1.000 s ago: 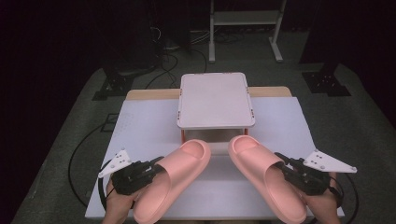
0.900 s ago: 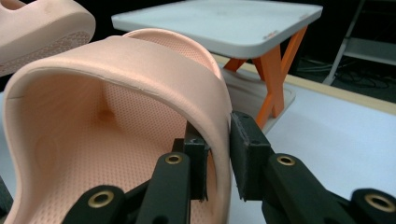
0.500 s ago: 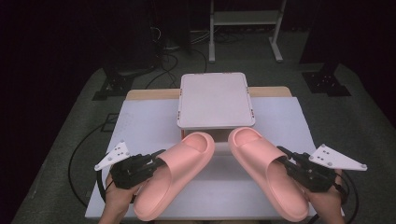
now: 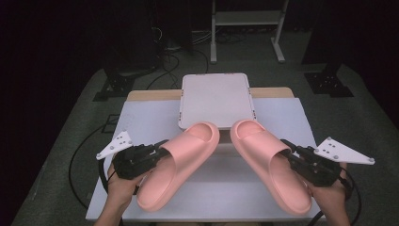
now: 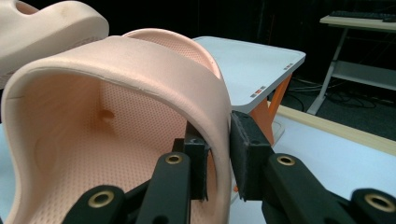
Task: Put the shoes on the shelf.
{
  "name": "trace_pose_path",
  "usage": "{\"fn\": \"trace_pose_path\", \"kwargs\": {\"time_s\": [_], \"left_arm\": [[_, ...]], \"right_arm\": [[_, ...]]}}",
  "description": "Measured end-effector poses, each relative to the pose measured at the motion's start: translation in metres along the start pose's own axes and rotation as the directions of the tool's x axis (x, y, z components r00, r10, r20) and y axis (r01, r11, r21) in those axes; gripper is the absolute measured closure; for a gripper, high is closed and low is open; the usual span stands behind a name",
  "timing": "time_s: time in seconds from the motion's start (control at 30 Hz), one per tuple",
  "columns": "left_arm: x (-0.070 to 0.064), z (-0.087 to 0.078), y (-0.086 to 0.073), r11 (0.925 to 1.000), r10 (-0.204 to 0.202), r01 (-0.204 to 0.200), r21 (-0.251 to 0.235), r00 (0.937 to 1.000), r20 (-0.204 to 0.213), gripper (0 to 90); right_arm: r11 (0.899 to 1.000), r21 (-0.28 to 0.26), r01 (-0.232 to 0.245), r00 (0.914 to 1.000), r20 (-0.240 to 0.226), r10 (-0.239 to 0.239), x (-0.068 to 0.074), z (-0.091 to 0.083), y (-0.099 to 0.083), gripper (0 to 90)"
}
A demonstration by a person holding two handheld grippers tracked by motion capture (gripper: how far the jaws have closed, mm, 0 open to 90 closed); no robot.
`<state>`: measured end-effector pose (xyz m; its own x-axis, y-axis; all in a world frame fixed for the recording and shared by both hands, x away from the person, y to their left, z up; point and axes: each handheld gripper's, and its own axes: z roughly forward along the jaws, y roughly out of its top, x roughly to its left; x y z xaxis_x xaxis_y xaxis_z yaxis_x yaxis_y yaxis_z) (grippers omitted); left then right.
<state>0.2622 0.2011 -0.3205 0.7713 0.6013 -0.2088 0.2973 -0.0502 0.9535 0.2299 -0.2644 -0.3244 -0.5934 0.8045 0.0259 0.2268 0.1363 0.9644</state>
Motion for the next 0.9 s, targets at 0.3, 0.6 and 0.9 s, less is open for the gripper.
{"fn": "trace_pose_path", "kwargs": {"time_s": [0.3, 0.6, 0.9], "left_arm": [[0.01, 0.007, 0.009, 0.9992, -0.03, 0.03, -0.027, 0.9996, 0.001, 75.2], [0.02, 0.018, 0.019, 0.999, -0.037, 0.037, -0.024, 0.9993, -0.01, 75.2], [0.039, 0.03, 0.025, 0.9974, -0.066, 0.064, -0.032, 0.997, -0.042, 75.2]], "right_arm": [[1.0, -0.01, -0.006, 1.0, 0.005, 0.006, -0.006, 0.006, 0.01, 76.6], [0.999, -0.03, -0.011, 0.9999, 0.01, 0.011, -0.011, 0.018, 0.023, 76.7], [1.0, -0.02, -0.021, 0.9996, 0.016, 0.022, -0.018, 0.037, 0.031, 76.7]]}}
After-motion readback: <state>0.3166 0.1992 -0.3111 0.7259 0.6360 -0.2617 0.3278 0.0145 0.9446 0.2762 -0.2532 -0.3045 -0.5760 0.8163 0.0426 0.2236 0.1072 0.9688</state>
